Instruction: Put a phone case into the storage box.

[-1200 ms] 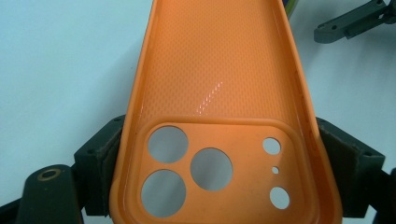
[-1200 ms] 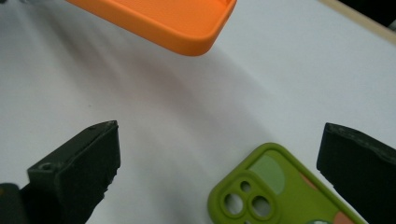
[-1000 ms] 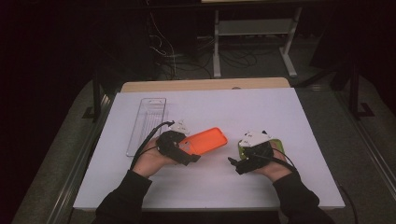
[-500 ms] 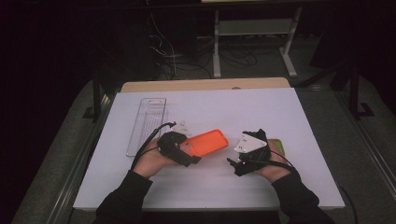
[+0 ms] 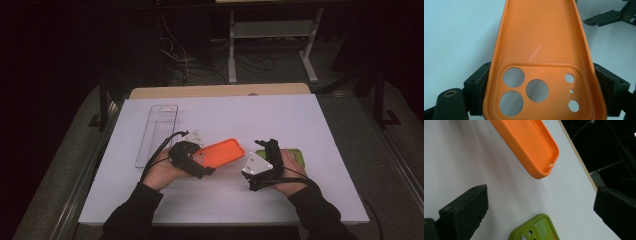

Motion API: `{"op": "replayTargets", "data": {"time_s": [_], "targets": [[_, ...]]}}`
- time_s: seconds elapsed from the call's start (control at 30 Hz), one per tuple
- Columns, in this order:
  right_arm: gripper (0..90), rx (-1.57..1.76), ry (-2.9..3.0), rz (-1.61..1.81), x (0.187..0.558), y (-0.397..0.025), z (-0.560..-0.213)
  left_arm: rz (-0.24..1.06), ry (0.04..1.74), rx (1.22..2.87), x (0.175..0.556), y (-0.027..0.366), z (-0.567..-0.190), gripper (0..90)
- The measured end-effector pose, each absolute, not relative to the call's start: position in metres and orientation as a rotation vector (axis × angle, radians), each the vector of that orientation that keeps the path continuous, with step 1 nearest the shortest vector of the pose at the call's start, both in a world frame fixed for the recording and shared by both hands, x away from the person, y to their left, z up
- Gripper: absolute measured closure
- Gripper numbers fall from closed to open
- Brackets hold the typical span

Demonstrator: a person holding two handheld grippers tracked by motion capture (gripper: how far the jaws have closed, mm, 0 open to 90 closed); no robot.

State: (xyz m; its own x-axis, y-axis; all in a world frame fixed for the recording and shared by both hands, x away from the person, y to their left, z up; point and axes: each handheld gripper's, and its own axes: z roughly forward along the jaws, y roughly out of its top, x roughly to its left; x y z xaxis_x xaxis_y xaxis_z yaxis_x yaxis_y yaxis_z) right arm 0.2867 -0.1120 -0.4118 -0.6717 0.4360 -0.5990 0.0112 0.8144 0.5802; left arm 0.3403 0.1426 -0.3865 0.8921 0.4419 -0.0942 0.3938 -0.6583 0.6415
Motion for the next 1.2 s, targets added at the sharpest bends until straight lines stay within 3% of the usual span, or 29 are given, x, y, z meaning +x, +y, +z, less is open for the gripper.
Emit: {"op": "replayTargets", "data": {"time_s": [1.2], "targets": [[1.4,-0.111,1.945,0.368,0.270,-0.084,-0.430,0.065,0.629,2.333,0.340,0.144,-0.385,15.5]]}}
